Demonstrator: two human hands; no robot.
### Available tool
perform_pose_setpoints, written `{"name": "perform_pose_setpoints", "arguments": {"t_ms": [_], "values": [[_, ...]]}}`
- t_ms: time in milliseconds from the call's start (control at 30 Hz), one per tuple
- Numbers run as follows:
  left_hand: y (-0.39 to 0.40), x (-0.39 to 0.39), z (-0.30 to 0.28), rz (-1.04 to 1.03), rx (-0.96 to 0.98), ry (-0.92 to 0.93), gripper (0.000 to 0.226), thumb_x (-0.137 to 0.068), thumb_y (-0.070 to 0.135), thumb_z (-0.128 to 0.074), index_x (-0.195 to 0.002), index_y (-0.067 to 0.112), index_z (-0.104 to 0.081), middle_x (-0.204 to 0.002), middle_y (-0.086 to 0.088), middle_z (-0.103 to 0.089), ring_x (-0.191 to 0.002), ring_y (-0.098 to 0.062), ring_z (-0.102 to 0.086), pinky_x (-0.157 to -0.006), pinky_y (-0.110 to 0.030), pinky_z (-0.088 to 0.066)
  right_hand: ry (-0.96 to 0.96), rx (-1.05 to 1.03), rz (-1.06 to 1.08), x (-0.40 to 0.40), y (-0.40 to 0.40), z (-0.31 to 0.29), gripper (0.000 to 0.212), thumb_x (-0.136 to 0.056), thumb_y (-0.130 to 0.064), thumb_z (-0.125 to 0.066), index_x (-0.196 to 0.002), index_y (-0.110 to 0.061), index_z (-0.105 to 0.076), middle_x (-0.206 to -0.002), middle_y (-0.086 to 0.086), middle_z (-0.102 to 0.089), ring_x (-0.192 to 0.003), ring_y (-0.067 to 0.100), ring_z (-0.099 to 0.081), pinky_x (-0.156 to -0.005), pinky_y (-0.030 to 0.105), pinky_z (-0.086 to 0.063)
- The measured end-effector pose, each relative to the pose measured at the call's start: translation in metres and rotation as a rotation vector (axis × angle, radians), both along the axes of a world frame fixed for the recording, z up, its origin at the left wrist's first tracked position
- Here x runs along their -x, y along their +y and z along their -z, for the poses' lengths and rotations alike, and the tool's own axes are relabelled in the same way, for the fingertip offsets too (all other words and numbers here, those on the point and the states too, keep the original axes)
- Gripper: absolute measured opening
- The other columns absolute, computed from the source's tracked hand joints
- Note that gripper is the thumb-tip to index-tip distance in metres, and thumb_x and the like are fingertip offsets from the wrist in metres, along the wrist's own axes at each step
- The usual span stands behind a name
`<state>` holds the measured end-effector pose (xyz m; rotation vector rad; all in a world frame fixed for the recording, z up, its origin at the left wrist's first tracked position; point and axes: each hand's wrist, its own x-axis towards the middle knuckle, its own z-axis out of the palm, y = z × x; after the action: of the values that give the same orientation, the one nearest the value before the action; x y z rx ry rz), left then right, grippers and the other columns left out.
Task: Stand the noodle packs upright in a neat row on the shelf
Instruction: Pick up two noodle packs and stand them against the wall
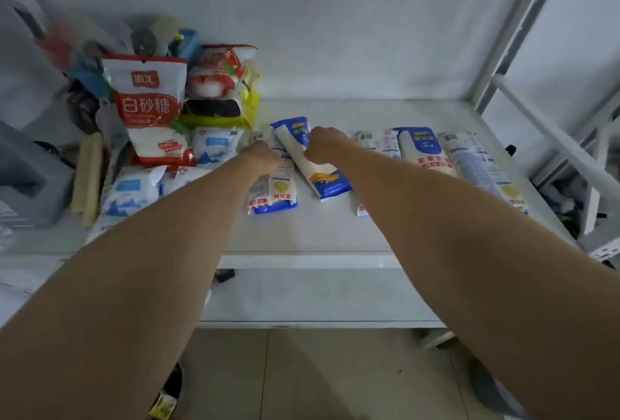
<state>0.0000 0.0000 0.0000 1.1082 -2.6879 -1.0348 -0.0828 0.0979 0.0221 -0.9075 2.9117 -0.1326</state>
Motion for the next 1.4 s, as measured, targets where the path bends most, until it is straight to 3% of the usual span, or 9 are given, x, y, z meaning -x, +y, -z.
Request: {"name": "perform_pose_setpoints", "arguments": {"t_ms": [200, 433, 567, 733, 867, 1033, 1200, 1300, 1400], "values": [[0.002, -0.024, 0.015, -0.060, -0.018, -0.113, 0.042, -0.098, 0.035, -0.046, -0.129, 0.007, -0.050, -0.123, -0.017, -0.060, -0.112, -0.029, -0.061, -0.099, -0.039, -0.050, -0.138, -0.008, 0.056, -0.008, 0.018, 0.008, 0.037, -0.094, -0.028, -0.050, -0.121, -0.004, -0.052, -0.121, 0.012, -0.063, -0.092, 0.025, -0.054, -0.078, 0.032, -0.043], [-0.030, -0.001, 0.007, -0.113, 0.039, -0.088, 0.056, -0.087, 0.043, -0.063, -0.128, 0.006, -0.049, -0.123, -0.017, -0.061, -0.113, -0.031, -0.062, -0.100, -0.041, -0.050, -0.313, 0.178, 0.146, 0.016, 0.008, 0.004, 0.061, -0.092, -0.047, -0.052, -0.132, -0.001, -0.046, -0.126, 0.013, -0.060, -0.117, 0.030, -0.059, -0.100, 0.038, -0.048], [-0.032, -0.006, 0.010, -0.123, 0.011, -0.096, 0.062, -0.081, 0.040, -0.072, -0.126, 0.005, -0.049, -0.122, -0.017, -0.062, -0.110, -0.031, -0.063, -0.090, -0.037, -0.051, -0.428, 0.129, 0.174, 0.012, 0.010, 0.013, 0.067, -0.086, -0.057, -0.056, -0.127, -0.004, -0.050, -0.125, 0.012, -0.061, -0.115, 0.028, -0.060, -0.103, 0.038, -0.046], [-0.030, -0.008, 0.028, -0.173, -0.317, -0.029, 0.050, -0.075, 0.029, -0.079, -0.111, 0.006, -0.053, -0.107, -0.016, -0.068, -0.100, -0.031, -0.069, -0.094, -0.045, -0.054, -0.732, 0.243, 0.262, 0.011, 0.009, 0.041, 0.046, -0.077, -0.056, -0.068, -0.094, -0.015, -0.055, -0.119, 0.005, -0.065, -0.110, 0.022, -0.061, -0.102, 0.032, -0.044], [-0.025, -0.010, 0.031, -0.192, -0.492, -0.025, 0.037, -0.076, 0.019, -0.080, -0.098, 0.004, -0.054, -0.112, -0.016, -0.069, -0.106, -0.033, -0.068, -0.096, -0.045, -0.052, -0.846, 0.285, 0.346, 0.011, 0.012, 0.056, 0.048, -0.068, -0.050, -0.078, -0.094, -0.016, -0.057, -0.119, 0.003, -0.068, -0.115, 0.024, -0.061, -0.105, 0.037, -0.044], [-0.018, -0.009, 0.038, -0.201, -0.539, -0.005, 0.031, -0.076, 0.012, -0.078, -0.088, 0.004, -0.050, -0.098, -0.017, -0.064, -0.109, -0.037, -0.065, -0.097, -0.048, -0.051, -0.924, 0.407, 0.394, 0.013, 0.023, 0.061, 0.038, -0.071, -0.036, -0.081, -0.088, -0.015, -0.055, -0.096, 0.005, -0.069, -0.099, 0.024, -0.065, -0.095, 0.038, -0.049], [-0.019, -0.006, 0.050, -0.223, -0.538, 0.131, 0.053, -0.062, 0.017, -0.086, -0.106, 0.005, -0.059, -0.101, -0.016, -0.071, -0.092, -0.034, -0.071, -0.090, -0.049, -0.055, -0.933, 0.567, 0.382, 0.014, 0.021, 0.068, 0.037, -0.069, -0.031, -0.083, -0.092, -0.013, -0.061, -0.111, 0.011, -0.073, -0.105, 0.029, -0.068, -0.098, 0.049, -0.050], [-0.012, -0.010, 0.051, -0.245, -0.561, 0.265, 0.042, -0.071, 0.017, -0.082, -0.103, 0.004, -0.056, -0.094, -0.009, -0.065, -0.093, -0.025, -0.064, -0.084, -0.037, -0.051, -0.850, 0.679, 0.374, 0.015, 0.021, 0.075, 0.055, -0.062, -0.036, -0.086, -0.105, -0.011, -0.062, -0.103, 0.009, -0.075, -0.094, 0.027, -0.071, -0.091, 0.048, -0.054], [-0.013, -0.006, 0.051, -0.274, -0.554, 0.384, 0.040, -0.074, 0.016, -0.080, -0.106, 0.006, -0.059, -0.099, -0.012, -0.068, -0.093, -0.030, -0.067, -0.079, -0.038, -0.054, -0.826, 0.787, 0.355, 0.014, 0.021, 0.071, 0.045, -0.068, -0.032, -0.083, -0.101, -0.012, -0.060, -0.097, 0.006, -0.074, -0.087, 0.023, -0.071, -0.086, 0.044, -0.057]]}}
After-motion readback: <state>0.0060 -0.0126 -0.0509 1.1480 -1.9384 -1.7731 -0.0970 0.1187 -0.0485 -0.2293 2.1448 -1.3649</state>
